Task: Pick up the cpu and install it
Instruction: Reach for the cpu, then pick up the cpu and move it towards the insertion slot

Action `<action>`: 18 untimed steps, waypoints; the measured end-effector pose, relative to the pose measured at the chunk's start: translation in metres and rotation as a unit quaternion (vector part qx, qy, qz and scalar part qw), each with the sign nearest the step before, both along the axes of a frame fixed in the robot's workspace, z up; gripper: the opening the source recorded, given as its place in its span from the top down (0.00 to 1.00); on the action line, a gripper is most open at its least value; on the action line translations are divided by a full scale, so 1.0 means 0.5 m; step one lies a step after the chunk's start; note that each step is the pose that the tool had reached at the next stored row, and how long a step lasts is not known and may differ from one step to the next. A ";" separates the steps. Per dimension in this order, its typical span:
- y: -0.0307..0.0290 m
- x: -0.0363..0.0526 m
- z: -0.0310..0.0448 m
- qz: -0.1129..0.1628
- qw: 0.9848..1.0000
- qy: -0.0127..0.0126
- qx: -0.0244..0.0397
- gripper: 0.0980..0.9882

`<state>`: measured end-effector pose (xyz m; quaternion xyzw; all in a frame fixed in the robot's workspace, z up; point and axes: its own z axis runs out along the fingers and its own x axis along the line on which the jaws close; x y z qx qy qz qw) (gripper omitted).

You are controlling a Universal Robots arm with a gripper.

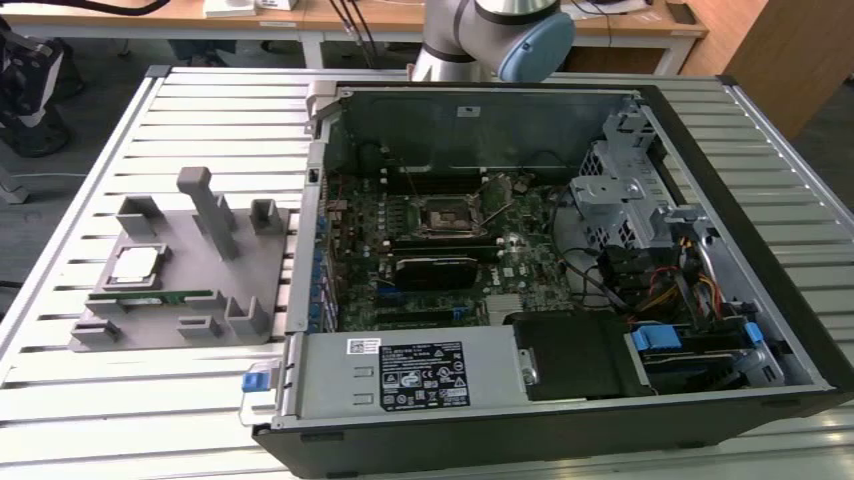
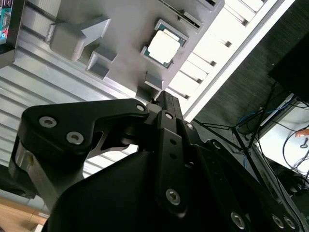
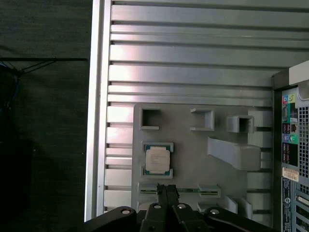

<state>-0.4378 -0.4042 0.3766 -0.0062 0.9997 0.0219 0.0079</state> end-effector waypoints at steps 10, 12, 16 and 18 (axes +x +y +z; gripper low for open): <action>-0.004 -0.003 -0.008 0.000 1.000 0.000 0.003 0.99; -0.005 -0.002 -0.008 0.000 1.000 0.000 0.004 0.99; -0.010 -0.002 -0.012 0.000 1.000 0.000 0.004 0.99; -0.011 -0.002 -0.015 0.000 1.000 0.000 0.004 0.99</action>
